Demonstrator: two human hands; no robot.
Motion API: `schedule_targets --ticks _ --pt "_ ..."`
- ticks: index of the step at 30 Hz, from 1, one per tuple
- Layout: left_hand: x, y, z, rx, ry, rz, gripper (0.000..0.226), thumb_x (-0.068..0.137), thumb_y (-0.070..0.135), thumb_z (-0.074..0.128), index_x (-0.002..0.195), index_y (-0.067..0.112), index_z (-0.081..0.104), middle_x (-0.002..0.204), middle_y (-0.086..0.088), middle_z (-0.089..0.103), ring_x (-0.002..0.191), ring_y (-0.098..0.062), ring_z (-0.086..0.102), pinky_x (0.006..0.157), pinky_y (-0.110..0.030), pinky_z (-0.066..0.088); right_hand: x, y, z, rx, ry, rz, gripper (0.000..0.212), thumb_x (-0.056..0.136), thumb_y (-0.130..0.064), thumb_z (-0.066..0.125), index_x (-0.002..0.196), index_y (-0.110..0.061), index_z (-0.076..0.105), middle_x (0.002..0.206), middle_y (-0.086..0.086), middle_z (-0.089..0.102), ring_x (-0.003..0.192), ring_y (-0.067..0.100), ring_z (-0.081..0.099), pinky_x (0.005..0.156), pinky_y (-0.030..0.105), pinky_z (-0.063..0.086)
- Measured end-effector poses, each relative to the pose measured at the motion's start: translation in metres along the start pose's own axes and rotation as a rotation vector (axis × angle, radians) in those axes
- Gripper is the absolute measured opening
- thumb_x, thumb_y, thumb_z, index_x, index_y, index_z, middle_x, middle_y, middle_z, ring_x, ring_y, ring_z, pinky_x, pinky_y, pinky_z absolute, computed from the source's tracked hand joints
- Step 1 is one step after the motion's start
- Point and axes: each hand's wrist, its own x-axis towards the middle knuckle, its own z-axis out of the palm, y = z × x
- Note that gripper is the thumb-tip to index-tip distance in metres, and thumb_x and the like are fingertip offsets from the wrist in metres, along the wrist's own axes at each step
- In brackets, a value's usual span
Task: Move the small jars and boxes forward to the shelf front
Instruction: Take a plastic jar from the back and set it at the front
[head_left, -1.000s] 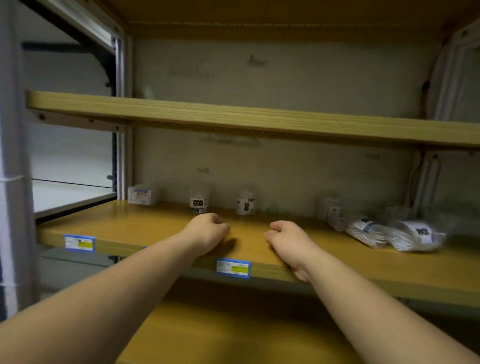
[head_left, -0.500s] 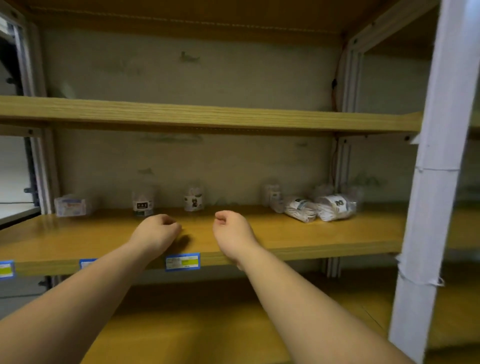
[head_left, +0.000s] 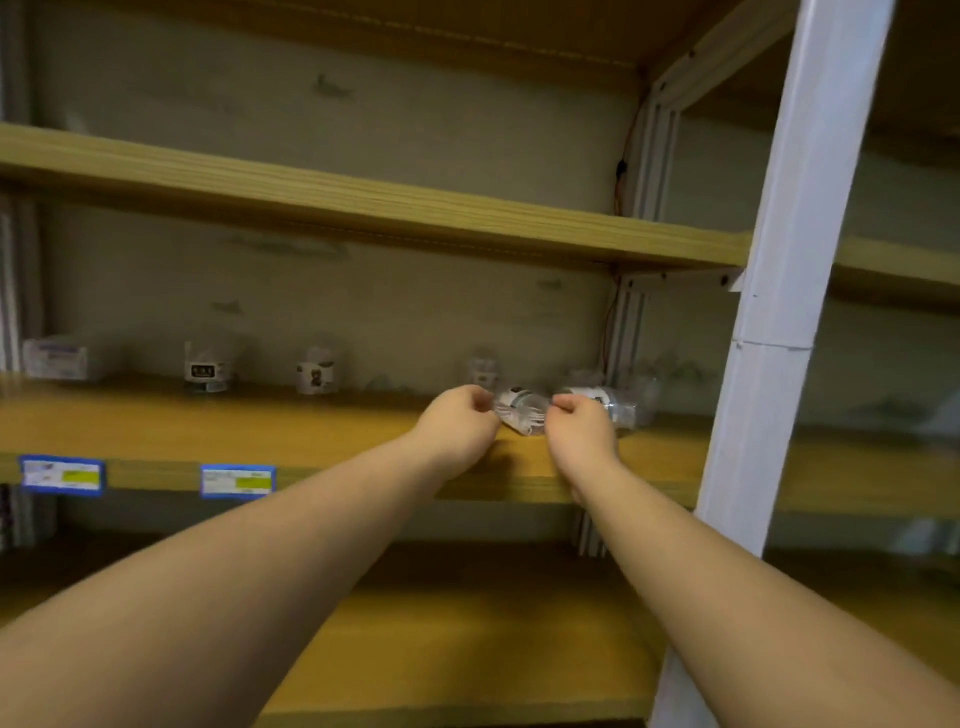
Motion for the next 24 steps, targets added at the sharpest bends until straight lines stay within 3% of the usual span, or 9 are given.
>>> schedule_targets --ticks 4,6,8,12,17,21,24 --pt "0.02 0.022 0.054 -0.047 0.078 -0.076 0.041 0.097 0.014 0.052 0.138 0.009 0.055 0.131 -0.008 0.063 0.117 -0.023 0.059 0.089 -0.022 0.042 0.013 0.022 -0.015 -0.13 -0.175 -0.131 0.034 0.099 -0.015 0.048 0.13 -0.013 0.062 0.126 0.006 0.066 0.11 0.024 0.061 0.092 0.029 0.045" --pt "0.025 0.021 0.066 0.047 0.133 -0.124 0.032 0.096 0.017 0.053 0.127 0.01 0.061 0.124 -0.009 0.067 0.111 -0.026 0.062 0.089 -0.029 0.046 0.014 0.028 -0.02 -0.112 -0.247 -0.157 0.029 0.097 -0.012 0.047 0.121 -0.011 0.064 0.108 0.005 0.065 0.094 0.021 0.057 0.084 0.032 0.049" --pt "0.026 0.018 0.07 0.122 0.165 -0.167 0.031 0.095 0.018 0.053 0.123 0.01 0.062 0.12 -0.009 0.067 0.108 -0.028 0.062 0.089 -0.032 0.048 0.017 0.031 -0.023 -0.062 -0.287 -0.154 0.029 0.096 -0.01 0.046 0.12 -0.012 0.063 0.097 0.0 0.055 0.089 0.017 0.049 0.078 0.027 0.041" --pt "0.022 0.019 0.062 0.183 0.23 -0.229 0.033 0.091 0.018 0.055 0.122 0.011 0.062 0.117 -0.01 0.067 0.105 -0.03 0.062 0.089 -0.033 0.052 0.02 0.029 -0.025 -0.014 -0.328 -0.114 0.037 0.091 -0.01 0.049 0.126 -0.012 0.06 0.117 0.004 0.062 0.106 0.028 0.059 0.084 0.031 0.046" --pt "0.02 0.022 0.063 0.2 0.243 -0.265 0.034 0.088 0.018 0.057 0.121 0.012 0.063 0.115 -0.01 0.068 0.104 -0.029 0.063 0.09 -0.035 0.054 0.019 0.027 -0.027 0.026 -0.336 -0.091 0.023 0.089 -0.02 0.052 0.108 -0.015 0.063 0.107 0.009 0.068 0.095 0.032 0.063 0.082 0.04 0.055" --pt "0.021 0.02 0.062 0.174 0.265 -0.303 0.035 0.091 0.017 0.053 0.125 0.012 0.063 0.116 -0.011 0.067 0.102 -0.028 0.063 0.088 -0.031 0.052 0.024 0.025 -0.034 0.05 -0.417 -0.01 0.03 0.094 -0.017 0.052 0.123 -0.009 0.055 0.112 0.01 0.063 0.09 0.027 0.058 0.077 0.034 0.05" --pt "0.024 0.026 0.064 0.183 0.256 -0.334 0.037 0.096 0.015 0.048 0.13 0.01 0.062 0.127 -0.014 0.064 0.114 -0.03 0.06 0.092 -0.031 0.047 0.035 0.02 -0.04 0.096 -0.505 0.071 0.043 0.099 -0.013 0.046 0.141 -0.003 0.042 0.128 0.015 0.054 0.093 0.025 0.048 0.078 0.031 0.04"
